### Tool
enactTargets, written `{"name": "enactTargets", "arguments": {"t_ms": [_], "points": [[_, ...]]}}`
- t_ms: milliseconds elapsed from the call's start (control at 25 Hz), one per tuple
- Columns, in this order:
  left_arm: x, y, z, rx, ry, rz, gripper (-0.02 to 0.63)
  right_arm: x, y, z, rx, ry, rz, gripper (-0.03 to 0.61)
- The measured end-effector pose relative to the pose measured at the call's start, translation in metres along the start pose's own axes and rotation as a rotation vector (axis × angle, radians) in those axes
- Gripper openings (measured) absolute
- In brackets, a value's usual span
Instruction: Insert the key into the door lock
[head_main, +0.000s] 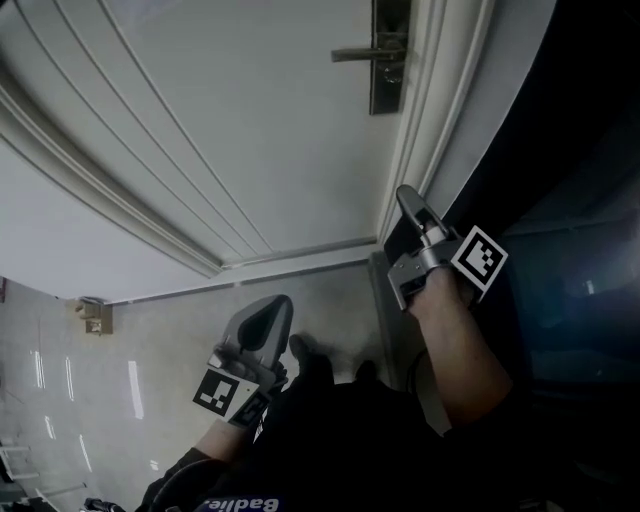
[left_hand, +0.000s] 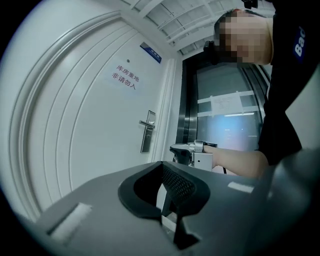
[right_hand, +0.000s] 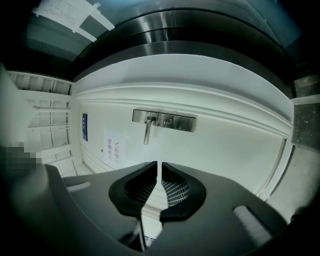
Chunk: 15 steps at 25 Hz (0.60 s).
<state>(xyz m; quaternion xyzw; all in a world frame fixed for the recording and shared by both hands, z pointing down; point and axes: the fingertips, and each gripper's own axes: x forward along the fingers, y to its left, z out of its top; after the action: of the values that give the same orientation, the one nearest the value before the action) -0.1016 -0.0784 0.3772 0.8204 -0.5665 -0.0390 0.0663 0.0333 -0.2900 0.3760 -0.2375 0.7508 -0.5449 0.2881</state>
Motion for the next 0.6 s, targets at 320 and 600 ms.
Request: {"name": "enactTargets", "arguments": {"t_ms": [320,600], "points": [[0.014,0.0,-0.005,-0.007,0.009,-0.004,0.017,-0.004,-0.021,-0.014,-0.007,0.046,-0.019,0.005],[-0.067,-0.001,0.004,-0.026,-0.039,-0.059,0.017,-0.051,0.014,-0.103,-0.091,0.051,-0.031,0.003]]}}
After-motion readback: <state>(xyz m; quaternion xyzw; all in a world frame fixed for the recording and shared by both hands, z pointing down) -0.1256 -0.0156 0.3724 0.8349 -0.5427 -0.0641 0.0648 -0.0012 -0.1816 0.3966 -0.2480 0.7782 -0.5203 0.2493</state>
